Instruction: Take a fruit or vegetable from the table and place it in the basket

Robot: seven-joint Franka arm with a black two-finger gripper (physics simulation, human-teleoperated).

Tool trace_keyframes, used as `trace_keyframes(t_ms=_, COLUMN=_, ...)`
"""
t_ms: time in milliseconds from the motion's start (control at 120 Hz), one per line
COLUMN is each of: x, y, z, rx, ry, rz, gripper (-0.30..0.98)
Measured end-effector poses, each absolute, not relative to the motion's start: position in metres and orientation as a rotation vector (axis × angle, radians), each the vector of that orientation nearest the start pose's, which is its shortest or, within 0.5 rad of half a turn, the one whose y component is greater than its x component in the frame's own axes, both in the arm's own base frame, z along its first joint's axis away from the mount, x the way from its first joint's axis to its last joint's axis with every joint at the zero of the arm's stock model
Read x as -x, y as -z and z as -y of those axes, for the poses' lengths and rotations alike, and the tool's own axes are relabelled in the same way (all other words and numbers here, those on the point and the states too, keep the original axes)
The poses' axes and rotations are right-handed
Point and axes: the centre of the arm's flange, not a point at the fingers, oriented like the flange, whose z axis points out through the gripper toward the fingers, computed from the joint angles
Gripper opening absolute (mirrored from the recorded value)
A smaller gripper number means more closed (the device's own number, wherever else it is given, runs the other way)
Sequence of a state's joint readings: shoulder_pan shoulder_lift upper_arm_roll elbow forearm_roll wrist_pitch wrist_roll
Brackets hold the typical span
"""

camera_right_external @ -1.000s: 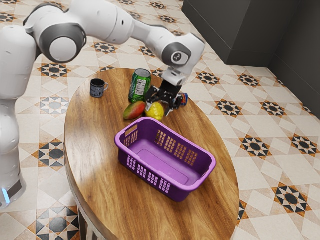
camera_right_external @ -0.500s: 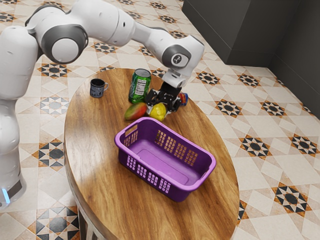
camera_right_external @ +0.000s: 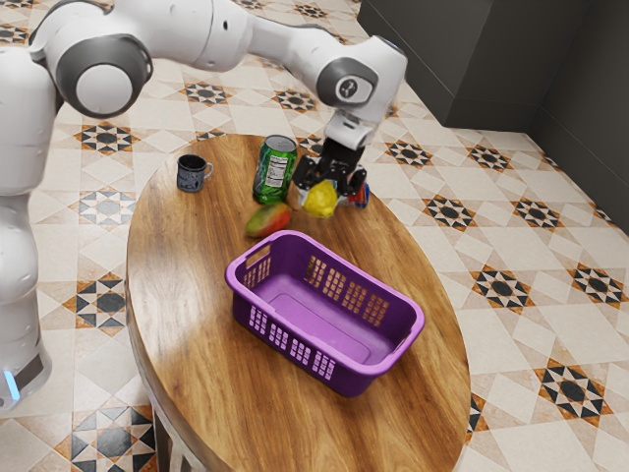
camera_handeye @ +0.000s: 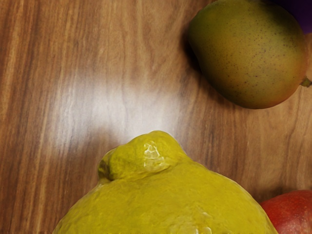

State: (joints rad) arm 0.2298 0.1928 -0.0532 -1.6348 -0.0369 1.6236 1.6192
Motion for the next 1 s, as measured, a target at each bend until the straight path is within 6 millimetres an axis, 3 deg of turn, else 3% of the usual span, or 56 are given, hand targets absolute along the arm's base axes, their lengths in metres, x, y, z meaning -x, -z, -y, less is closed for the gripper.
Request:
trace_keyframes(t_ms=167, x=-0.58, y=-0.548, z=-0.063, rx=2.421, ry=-0.078, rz=-2.198, gripper=0.41)
trace_keyframes(t_ms=400, x=-0.561, y=-0.601, z=0.041, rx=2.24, ry=-0.028, rz=-2.321, gripper=0.38)
trace_keyframes(t_ms=567, x=-0.549, y=-0.608, z=0.103, rx=2.156, ry=-0.039, rz=-2.401, gripper=0.37)
trace_keyframes(t_ms=725, x=-0.539, y=-0.608, z=0.144, rx=2.109, ry=-0.049, rz=-2.446, gripper=0.35)
trace_keyframes(t_ms=858, x=-0.535, y=-0.603, z=0.165, rx=2.1, ry=-0.061, rz=-2.463, gripper=0.35)
trace_keyframes(t_ms=1000, x=-0.537, y=-0.599, z=0.166, rx=2.131, ry=-0.068, rz=-2.442, gripper=0.38)
